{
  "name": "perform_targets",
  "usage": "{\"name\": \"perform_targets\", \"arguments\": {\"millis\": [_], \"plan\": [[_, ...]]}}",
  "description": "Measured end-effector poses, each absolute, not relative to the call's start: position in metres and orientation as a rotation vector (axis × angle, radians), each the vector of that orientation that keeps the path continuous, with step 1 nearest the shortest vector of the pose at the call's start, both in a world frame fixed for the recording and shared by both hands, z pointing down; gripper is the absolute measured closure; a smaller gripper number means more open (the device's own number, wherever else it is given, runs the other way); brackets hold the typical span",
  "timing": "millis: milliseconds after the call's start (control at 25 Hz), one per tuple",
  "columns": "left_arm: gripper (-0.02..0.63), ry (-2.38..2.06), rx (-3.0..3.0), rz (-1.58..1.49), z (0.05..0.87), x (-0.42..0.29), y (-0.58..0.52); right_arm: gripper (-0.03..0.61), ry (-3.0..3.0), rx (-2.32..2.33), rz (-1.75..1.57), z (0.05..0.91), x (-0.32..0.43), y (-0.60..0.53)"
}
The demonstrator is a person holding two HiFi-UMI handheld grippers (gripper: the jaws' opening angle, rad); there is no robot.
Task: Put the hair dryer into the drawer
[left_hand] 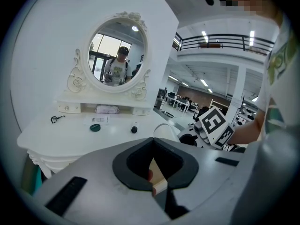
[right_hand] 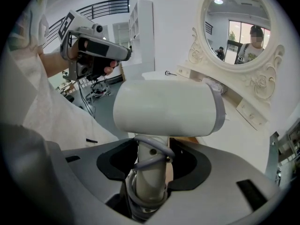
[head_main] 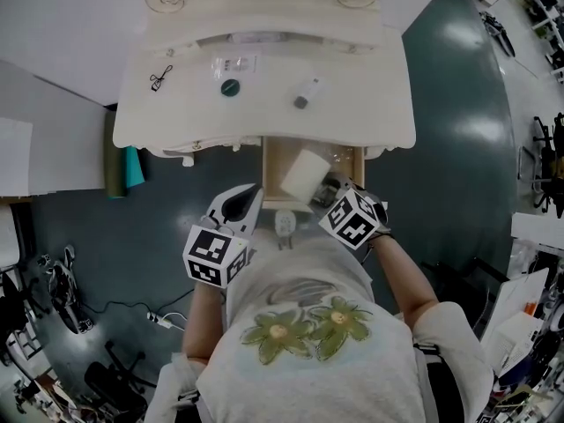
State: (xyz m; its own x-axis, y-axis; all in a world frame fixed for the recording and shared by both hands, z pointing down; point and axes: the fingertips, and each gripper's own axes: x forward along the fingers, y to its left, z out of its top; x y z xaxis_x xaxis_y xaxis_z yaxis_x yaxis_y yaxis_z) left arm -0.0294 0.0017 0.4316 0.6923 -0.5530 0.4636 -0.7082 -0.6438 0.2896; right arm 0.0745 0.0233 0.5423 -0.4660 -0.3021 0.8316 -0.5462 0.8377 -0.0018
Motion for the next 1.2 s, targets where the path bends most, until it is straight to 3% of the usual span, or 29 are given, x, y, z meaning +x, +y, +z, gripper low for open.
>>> {"name": "perform_targets", "arguments": {"millis": [1200], "plan": [[0.606,-0.999,2.407,0.469,0.441,-0.046,-0.008,0.36,-2.013,0.503,0.332,0.572,0.07,0.014]]}}
